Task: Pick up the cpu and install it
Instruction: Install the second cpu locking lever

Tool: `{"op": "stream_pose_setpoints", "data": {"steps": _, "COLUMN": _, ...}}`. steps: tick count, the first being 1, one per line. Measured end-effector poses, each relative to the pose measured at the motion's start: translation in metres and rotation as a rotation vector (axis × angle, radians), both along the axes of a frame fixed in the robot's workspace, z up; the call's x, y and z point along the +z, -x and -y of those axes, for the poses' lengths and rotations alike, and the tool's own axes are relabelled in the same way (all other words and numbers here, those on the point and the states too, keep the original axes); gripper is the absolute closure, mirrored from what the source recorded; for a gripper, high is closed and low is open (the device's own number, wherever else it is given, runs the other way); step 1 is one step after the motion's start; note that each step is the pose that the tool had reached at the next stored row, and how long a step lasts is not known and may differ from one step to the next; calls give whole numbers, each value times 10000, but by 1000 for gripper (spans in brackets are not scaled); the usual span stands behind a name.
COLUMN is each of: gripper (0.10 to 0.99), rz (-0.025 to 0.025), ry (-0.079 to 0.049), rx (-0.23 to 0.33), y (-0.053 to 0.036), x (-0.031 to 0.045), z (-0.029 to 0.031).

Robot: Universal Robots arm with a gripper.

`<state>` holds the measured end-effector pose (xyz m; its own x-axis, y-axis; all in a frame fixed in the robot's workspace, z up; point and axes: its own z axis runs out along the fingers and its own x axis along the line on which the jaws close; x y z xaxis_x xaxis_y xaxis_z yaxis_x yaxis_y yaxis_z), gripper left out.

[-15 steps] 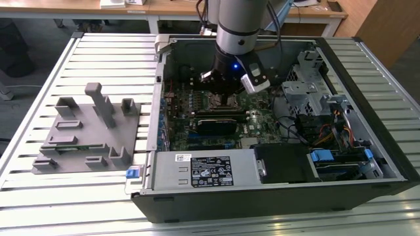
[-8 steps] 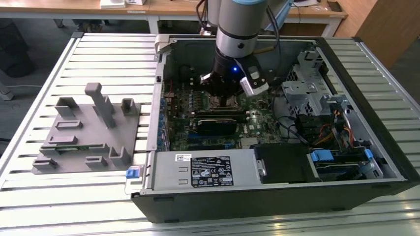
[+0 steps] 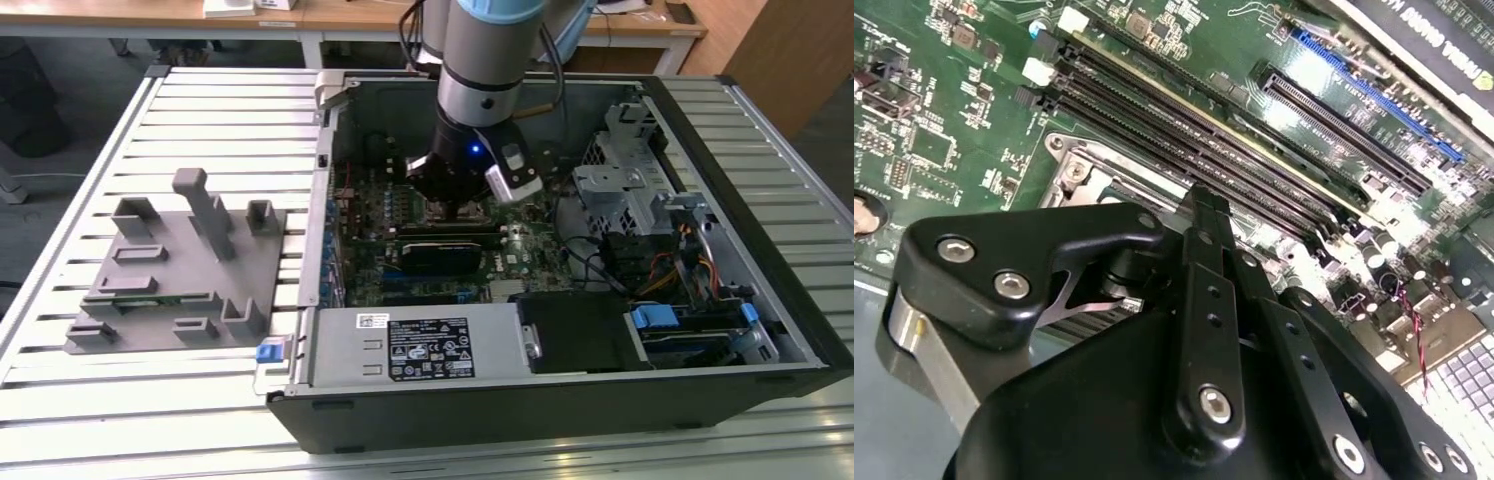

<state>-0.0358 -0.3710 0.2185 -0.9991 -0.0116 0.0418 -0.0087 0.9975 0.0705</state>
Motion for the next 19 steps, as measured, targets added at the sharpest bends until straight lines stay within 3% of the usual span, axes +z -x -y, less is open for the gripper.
{"op": "stream_pose_setpoints", "data": {"steps": 3, "gripper": 980, "rz": -9, "ry": -40, "rx": -1, "y": 2, "x": -15, "z": 12}}
{"op": "stream_pose_setpoints", "data": {"steps": 6, "gripper": 980, "rz": -7, "ry": -296, "rx": 0, "y": 4, "x": -17, "z": 53}}
{"op": "stream_pose_setpoints", "data": {"steps": 13, "gripper": 980, "rz": -7, "ry": -660, "rx": -1, "y": 104, "x": -17, "z": 137}}
{"op": "stream_pose_setpoints", "data": {"steps": 19, "gripper": 980, "rz": -8, "ry": -802, "rx": 0, "y": 134, "x": -21, "z": 216}}
